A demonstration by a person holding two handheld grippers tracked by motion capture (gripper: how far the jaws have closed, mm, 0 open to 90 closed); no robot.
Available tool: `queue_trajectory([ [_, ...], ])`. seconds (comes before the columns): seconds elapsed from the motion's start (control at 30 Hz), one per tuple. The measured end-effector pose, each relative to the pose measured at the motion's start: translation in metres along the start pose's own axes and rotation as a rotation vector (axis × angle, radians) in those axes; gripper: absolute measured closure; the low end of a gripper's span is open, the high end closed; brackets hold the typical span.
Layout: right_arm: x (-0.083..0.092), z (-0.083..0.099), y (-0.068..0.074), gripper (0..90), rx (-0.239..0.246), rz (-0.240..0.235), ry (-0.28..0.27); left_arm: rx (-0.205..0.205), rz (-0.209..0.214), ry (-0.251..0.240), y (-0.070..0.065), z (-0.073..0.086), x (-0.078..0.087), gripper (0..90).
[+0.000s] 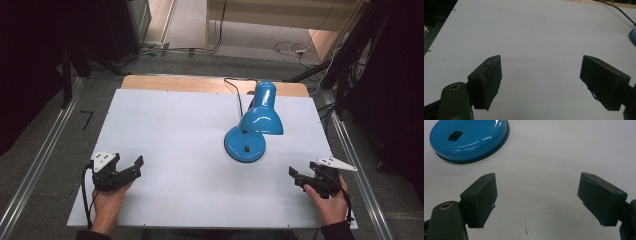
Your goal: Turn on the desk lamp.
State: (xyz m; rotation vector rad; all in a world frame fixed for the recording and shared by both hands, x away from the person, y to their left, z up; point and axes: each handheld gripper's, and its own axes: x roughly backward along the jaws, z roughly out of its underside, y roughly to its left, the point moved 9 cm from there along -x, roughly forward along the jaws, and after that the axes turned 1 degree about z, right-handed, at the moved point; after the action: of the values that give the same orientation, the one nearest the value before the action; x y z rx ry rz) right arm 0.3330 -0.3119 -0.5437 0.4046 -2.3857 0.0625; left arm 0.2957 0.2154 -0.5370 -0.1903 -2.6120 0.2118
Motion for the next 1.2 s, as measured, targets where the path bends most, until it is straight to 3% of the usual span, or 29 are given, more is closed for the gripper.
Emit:
queue_trajectory([
  [0.33, -0.001, -0.004, 0.007, 14.3, 0.008, -0.011, -0.009, -0.002, 0.0, 0.003, -0.001, 0.0, 0.0, 18.1],
  [0.7, -0.009, -0.009, 0.025, 14.3, 0.033, -0.042, -0.002, -0.006, 0.001, 0.005, -0.002, 0.001, -0.001, 18.1],
  [1.2, -0.016, -0.012, 0.034, 14.4, 0.058, -0.059, 0.011, -0.003, 0.004, 0.01, -0.002, 0.001, -0.002, 18.2],
])
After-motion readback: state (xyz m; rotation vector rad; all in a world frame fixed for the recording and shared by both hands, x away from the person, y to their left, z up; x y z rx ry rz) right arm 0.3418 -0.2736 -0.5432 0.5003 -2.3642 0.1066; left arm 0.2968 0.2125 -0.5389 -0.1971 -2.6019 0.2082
